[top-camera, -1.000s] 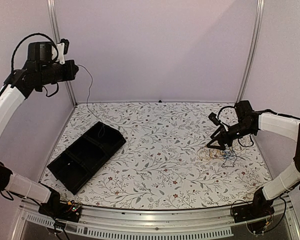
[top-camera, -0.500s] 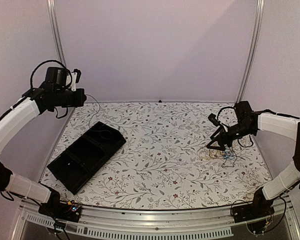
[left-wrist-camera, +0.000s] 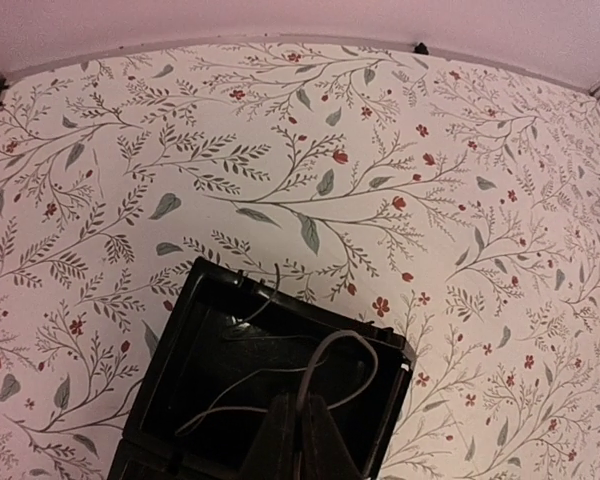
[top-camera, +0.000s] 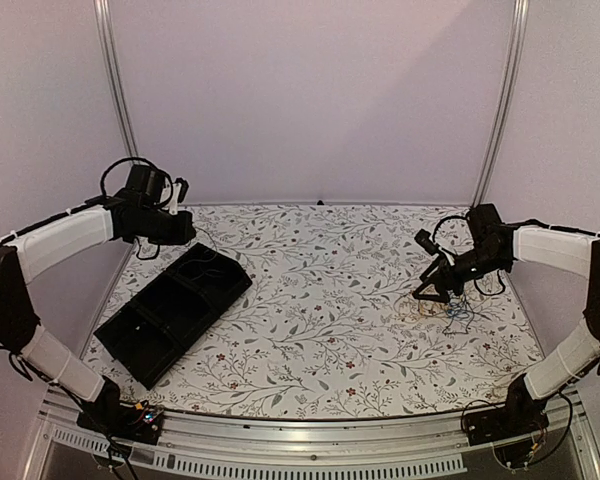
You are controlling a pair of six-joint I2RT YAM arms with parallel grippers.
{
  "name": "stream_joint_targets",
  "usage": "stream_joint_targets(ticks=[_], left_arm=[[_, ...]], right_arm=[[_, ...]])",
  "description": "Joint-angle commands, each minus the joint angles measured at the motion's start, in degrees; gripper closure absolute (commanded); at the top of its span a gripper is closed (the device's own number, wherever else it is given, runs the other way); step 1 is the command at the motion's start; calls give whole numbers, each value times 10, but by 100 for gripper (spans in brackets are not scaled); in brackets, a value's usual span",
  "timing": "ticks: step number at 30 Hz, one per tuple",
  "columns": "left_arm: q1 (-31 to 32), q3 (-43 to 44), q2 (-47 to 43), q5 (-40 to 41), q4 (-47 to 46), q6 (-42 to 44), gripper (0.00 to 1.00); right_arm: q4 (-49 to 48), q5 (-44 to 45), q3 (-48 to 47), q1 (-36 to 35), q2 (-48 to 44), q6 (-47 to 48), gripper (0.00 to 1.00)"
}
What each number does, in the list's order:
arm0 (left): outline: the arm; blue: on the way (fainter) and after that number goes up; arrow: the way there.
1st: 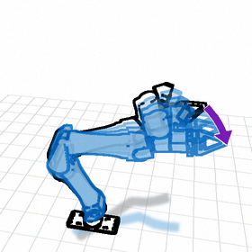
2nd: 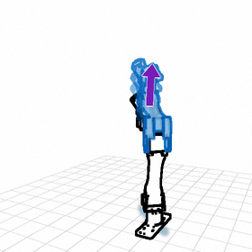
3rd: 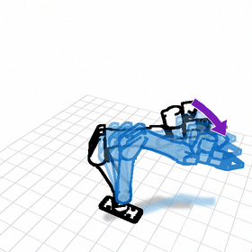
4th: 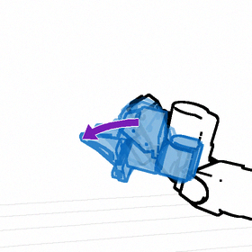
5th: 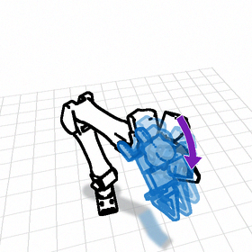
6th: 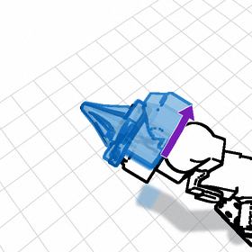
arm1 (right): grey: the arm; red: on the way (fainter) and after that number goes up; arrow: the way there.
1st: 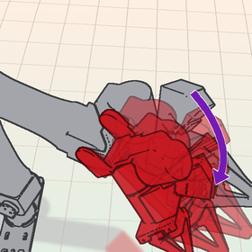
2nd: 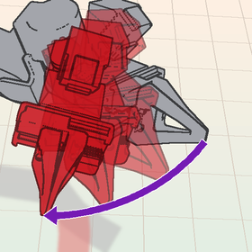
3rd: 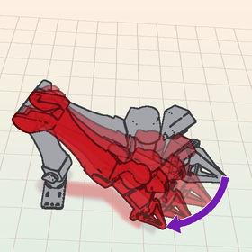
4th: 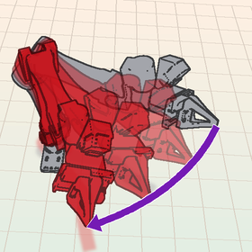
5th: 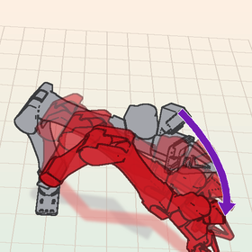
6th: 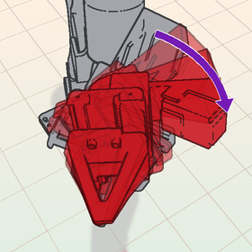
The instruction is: Untangle the cables
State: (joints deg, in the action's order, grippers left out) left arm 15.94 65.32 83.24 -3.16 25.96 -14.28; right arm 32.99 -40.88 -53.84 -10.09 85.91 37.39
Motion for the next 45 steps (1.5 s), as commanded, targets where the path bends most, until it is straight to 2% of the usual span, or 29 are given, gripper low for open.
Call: stream_joint_targets(ticks=[1,16,27,32,39,45], left_arm=[[-5,-12,33,-42,-32,-11,100],[-2,-20,107,-34,8,3,100],[0,8,179,-43,34,15,100],[-1,16,159,-30,35,14,88],[0,21,91,4,43,10,61],[0,40,49,23,68,14,51]], right_arm=[[4,1,3,-3,12,8,20],[12,8,1,-7,27,14,21],[15,8,-3,-16,33,15,21],[17,13,-2,-17,33,16,21],[19,4,-8,-18,17,14,20],[8,8,-13,-4,-10,-2,20]])
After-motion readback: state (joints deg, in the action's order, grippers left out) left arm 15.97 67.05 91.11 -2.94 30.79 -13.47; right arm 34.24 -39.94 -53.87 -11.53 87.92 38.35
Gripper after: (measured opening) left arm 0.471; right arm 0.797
